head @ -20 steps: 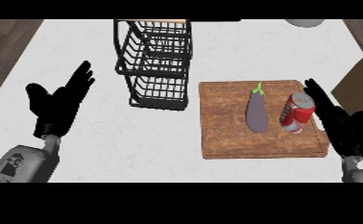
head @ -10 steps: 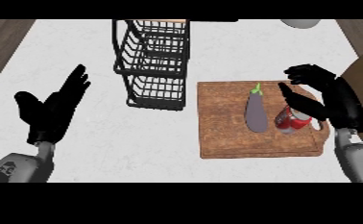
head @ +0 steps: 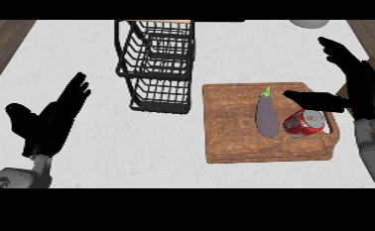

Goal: Pick the can from the cutting board and place it in the tiered basket

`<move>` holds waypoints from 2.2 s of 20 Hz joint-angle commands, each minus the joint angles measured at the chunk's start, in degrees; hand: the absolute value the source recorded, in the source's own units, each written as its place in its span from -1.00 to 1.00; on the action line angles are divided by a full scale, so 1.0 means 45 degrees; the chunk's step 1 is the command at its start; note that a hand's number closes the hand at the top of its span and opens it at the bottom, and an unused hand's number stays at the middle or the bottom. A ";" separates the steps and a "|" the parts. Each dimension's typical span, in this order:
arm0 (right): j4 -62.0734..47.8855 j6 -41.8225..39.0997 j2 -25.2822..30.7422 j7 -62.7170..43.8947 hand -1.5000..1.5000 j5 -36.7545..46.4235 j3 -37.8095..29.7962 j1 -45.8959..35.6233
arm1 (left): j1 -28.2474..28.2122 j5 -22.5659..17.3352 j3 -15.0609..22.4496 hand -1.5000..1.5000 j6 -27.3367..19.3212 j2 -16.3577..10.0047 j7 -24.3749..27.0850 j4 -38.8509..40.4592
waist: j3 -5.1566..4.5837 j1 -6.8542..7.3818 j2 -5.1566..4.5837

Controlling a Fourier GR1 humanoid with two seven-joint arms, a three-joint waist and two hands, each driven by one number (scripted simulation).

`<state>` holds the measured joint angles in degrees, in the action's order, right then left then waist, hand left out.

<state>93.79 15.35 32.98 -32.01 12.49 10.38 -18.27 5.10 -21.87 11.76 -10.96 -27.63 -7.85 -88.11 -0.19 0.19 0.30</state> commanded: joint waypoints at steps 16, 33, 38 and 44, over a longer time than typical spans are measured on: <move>0.0478 -0.9070 0.1625 -0.8714 -1.00 -0.3153 0.3093 -0.4298 | -0.0099 0.0237 -0.0234 0.00 0.0376 0.0273 -0.0033 -0.0051 | 0.0026 0.0135 -0.0053; -0.1588 -0.7772 0.0627 -0.7164 -1.00 0.0373 0.4091 -0.2351 | -0.0210 0.0792 -0.0796 0.00 0.1016 0.0834 0.0560 0.0600 | 0.0039 -0.0012 -0.0064; -0.2422 -0.7015 0.0458 -0.5540 -1.00 0.2407 0.4098 -0.1578 | -0.0138 0.0693 -0.1098 0.00 0.1379 0.0809 -0.0130 0.0237 | 0.0046 0.0011 -0.0068; -0.1948 -0.7778 0.0272 -0.5463 -1.00 0.3184 0.3158 -0.0830 | -0.1024 0.1064 -0.1552 0.00 0.1669 0.1033 0.0075 -0.0564 | 0.0042 -0.0017 -0.0048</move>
<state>84.07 -19.09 34.50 -55.35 23.89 26.03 -25.45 3.11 -17.80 5.63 -4.50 -23.49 -8.25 -88.45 -0.01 0.20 0.04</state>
